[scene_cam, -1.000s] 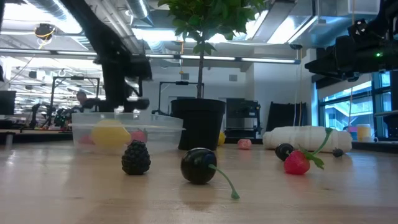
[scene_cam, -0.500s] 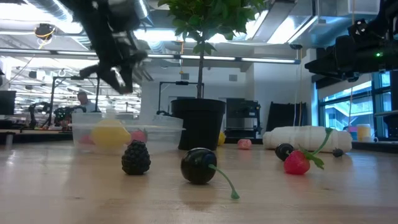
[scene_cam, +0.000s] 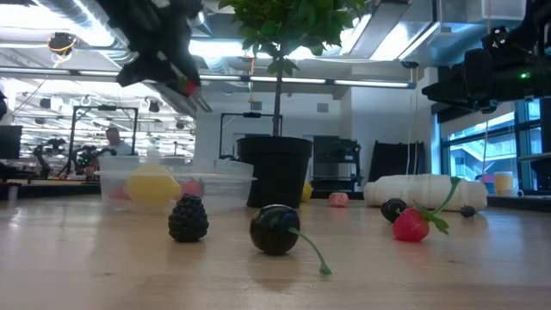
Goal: Pick and placing Produce into tupperware
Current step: Put the top red strawberry into the transparent bin, then put the left blackberry into the transparent bin
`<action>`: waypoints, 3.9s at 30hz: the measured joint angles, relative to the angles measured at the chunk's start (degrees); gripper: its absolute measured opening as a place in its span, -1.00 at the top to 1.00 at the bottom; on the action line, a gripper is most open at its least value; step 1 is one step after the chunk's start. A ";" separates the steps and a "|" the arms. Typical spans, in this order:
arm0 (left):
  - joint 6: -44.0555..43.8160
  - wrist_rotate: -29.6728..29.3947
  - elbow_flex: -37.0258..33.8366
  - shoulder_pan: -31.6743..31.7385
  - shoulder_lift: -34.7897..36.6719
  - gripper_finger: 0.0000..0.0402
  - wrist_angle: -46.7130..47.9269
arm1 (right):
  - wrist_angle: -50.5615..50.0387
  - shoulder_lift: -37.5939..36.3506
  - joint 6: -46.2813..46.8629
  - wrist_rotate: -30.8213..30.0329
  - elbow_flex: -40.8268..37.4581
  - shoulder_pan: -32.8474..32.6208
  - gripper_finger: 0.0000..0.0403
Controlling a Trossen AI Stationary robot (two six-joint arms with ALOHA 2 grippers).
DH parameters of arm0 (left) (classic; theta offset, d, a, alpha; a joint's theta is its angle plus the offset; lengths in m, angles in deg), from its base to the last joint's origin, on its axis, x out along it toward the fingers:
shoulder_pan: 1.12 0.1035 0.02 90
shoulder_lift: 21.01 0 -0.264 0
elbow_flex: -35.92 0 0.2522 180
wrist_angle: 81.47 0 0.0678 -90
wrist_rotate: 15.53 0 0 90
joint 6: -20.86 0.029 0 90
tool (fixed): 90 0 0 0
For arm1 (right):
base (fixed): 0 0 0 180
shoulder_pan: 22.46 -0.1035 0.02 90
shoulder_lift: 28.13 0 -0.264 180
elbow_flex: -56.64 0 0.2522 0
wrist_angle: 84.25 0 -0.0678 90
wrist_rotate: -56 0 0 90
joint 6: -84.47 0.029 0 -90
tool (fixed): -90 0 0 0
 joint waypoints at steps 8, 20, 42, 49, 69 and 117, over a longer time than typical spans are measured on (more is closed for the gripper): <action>-0.15 -5.30 0.04 -13.61 -3.53 0.43 -5.09 | -0.08 0.01 0.08 0.02 0.00 0.02 0.10; 0.11 -8.17 0.04 -21.32 -16.95 0.37 -6.53 | -0.09 0.00 1.54 0.05 0.00 0.00 0.10; -0.13 -8.01 0.04 -19.39 -28.69 0.37 -7.51 | -0.17 0.02 2.84 0.07 0.00 0.00 0.10; -0.13 -7.95 0.04 -19.43 -28.69 0.36 -7.49 | -0.20 -0.01 2.83 0.07 0.00 0.00 0.10; -0.13 -7.91 0.04 -19.43 -28.69 0.35 -7.47 | -0.20 0.00 2.80 0.07 0.00 0.01 0.10; 26.88 -0.81 2.86 -29.59 -21.79 0.08 -31.50 | -0.20 -0.01 2.87 0.07 0.00 0.02 0.10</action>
